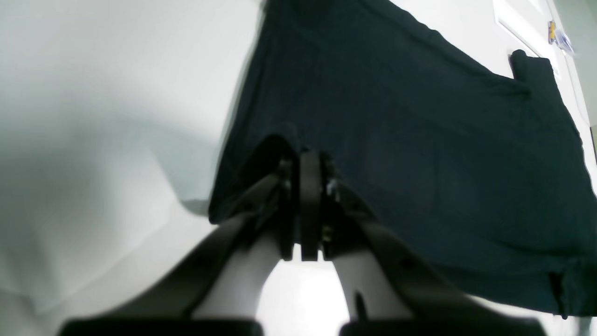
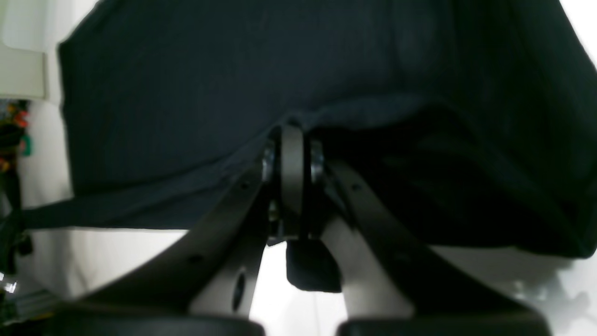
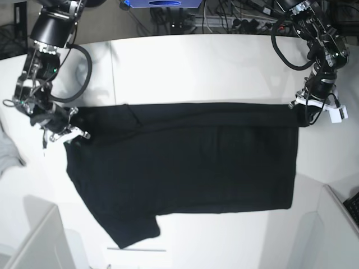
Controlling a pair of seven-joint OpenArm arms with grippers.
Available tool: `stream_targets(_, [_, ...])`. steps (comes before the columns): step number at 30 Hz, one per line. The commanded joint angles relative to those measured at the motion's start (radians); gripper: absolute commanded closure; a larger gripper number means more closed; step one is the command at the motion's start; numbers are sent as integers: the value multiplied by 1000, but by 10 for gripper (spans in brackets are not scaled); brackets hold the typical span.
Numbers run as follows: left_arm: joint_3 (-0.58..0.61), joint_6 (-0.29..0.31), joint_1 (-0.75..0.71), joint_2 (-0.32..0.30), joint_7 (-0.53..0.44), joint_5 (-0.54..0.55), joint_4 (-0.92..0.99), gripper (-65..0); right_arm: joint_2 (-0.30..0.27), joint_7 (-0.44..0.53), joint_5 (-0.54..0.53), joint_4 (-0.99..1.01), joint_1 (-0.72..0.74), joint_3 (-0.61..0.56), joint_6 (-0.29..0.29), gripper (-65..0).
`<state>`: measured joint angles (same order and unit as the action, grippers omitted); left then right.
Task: Fold the T-shirt properly
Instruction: 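Lift the shoulder corners with both grippers and drag the shirt toward the arms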
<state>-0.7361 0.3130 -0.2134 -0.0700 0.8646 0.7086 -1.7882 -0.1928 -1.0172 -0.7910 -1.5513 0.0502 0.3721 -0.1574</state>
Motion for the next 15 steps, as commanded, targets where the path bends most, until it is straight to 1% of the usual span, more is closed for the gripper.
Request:
stream_targets(1, [-3, -4, 16, -12, -21, 16, -15, 0, -10, 16, -5, 1, 32, -6, -8, 0])
stream_targets(3, [-3, -22, 30, -14, -21, 16, 8, 0, -10, 18, 5, 36, 56, -18, -9, 0])
stream_targets(6, [-1, -25, 59, -40, -21, 16, 69, 0, -18, 19, 6, 85, 89, -40, -9, 0])
stream_targets(8, [-1, -25, 82, -52, -21, 16, 101, 0, -18, 44, 8, 110, 104, -58, -9, 0])
stream_targets(12, [0, -25, 121, -70, -21, 16, 158, 0, -15, 82, 60, 156, 122, -100, -9, 0])
stream_targets(14, [20, -25, 131, -78, -21, 15, 182, 0, -10, 97, 80, 173, 126, -107, -9, 0])
stream_targets(15, [39, -25, 139, -92, -21, 15, 190, 0, -10, 107, 81, 183, 129, -107, -9, 0])
